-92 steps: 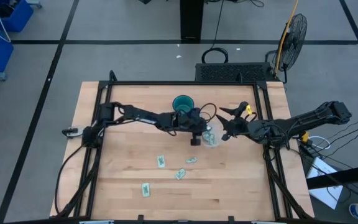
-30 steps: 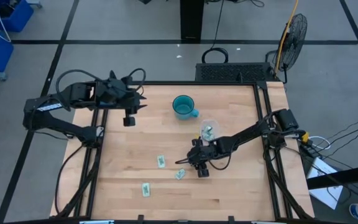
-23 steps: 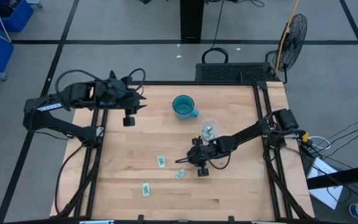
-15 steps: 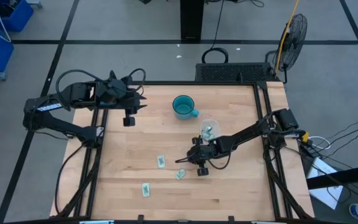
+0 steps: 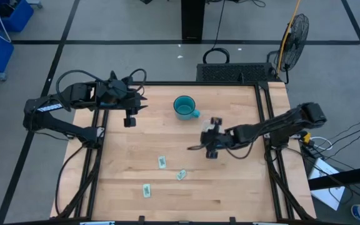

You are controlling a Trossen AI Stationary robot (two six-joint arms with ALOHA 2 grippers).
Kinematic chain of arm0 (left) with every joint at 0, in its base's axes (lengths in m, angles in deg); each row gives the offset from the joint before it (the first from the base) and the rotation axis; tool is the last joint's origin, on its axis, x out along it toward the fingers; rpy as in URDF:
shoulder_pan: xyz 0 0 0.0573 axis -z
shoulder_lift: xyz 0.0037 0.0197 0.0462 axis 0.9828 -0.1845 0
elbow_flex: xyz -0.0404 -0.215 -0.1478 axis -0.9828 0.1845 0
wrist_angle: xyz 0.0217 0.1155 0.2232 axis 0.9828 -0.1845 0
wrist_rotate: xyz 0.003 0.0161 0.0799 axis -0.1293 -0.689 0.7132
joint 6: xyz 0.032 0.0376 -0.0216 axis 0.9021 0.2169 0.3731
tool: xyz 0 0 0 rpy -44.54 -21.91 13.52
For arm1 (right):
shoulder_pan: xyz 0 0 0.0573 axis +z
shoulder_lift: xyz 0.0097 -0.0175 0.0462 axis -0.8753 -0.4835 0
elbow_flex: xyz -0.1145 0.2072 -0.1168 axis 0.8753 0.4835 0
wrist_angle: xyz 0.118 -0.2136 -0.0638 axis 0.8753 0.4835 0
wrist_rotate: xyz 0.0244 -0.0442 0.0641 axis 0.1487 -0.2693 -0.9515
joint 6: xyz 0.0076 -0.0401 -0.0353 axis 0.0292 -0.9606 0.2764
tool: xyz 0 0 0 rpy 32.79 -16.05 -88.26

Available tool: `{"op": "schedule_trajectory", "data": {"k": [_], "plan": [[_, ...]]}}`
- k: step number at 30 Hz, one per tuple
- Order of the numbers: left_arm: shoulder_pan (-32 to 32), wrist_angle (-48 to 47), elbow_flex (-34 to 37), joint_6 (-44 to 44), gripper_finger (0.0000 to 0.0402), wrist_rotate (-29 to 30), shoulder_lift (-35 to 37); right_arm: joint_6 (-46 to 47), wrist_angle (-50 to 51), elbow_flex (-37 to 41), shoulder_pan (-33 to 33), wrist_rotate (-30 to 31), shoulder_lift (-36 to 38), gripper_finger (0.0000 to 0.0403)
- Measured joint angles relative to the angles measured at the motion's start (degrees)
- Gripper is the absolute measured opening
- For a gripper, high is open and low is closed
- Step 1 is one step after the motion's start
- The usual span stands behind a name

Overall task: Pick and place Stevia / Truvia into bins
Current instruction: Put the stevia packet into the transparent bin

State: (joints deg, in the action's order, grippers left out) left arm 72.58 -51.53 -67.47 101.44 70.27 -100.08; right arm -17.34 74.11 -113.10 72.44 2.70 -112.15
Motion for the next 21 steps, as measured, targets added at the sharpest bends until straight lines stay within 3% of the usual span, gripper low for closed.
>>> {"op": "schedule_trajectory", "data": {"k": [10,15,21], "plan": [[0.0,0.0,0.0,-0.7,0.0124,-0.2,0.0,10.0,-3.0,11.8,-5.8,-3.3,2.6,0.0004],[0.0,0.0,0.0,-0.3,0.0124,-0.1,0.0,1.9,-10.9,14.6,-6.1,-5.5,2.6,0.0026],[0.0,0.0,0.0,-0.2,0.0124,-0.1,0.0,-1.2,-12.9,14.6,-6.2,-6.3,2.8,0.0091]]}}
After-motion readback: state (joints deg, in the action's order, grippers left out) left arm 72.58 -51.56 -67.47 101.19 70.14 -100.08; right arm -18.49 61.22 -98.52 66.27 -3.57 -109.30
